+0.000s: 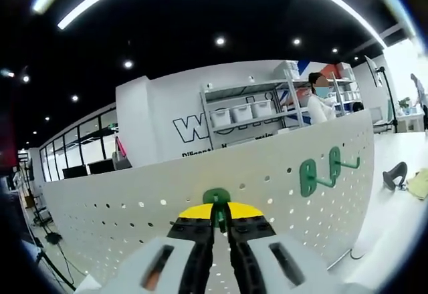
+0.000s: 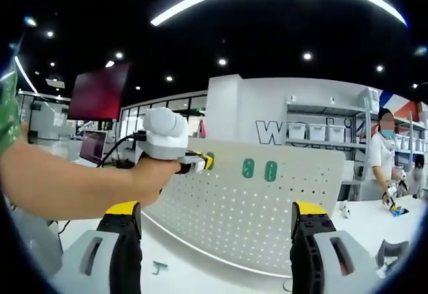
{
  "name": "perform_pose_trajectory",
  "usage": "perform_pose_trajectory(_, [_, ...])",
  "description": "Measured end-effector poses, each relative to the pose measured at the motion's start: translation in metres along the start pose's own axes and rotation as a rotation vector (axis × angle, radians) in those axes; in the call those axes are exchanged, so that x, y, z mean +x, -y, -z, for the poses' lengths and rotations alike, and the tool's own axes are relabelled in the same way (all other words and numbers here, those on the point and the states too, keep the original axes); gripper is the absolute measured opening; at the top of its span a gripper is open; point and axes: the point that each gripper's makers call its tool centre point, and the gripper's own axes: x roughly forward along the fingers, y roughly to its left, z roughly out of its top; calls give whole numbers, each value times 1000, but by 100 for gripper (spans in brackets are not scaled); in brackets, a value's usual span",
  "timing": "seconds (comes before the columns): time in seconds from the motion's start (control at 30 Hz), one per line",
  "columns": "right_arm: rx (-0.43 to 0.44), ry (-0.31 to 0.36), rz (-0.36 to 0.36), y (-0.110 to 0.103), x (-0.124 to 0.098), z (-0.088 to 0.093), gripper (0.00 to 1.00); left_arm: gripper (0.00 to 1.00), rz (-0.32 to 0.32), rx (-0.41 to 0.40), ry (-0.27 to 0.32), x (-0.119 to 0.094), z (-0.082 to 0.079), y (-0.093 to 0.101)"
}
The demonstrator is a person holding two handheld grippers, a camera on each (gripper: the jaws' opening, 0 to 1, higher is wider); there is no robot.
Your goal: Insert the hook assembly into the mounting plate slot until the hook locks in place.
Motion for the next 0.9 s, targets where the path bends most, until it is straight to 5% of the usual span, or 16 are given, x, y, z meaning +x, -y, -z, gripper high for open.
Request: perform_pose_trajectory(0.9, [-29,-6,18,-3,-5,-7,94,19,32,-79,19,-13,-4,-2])
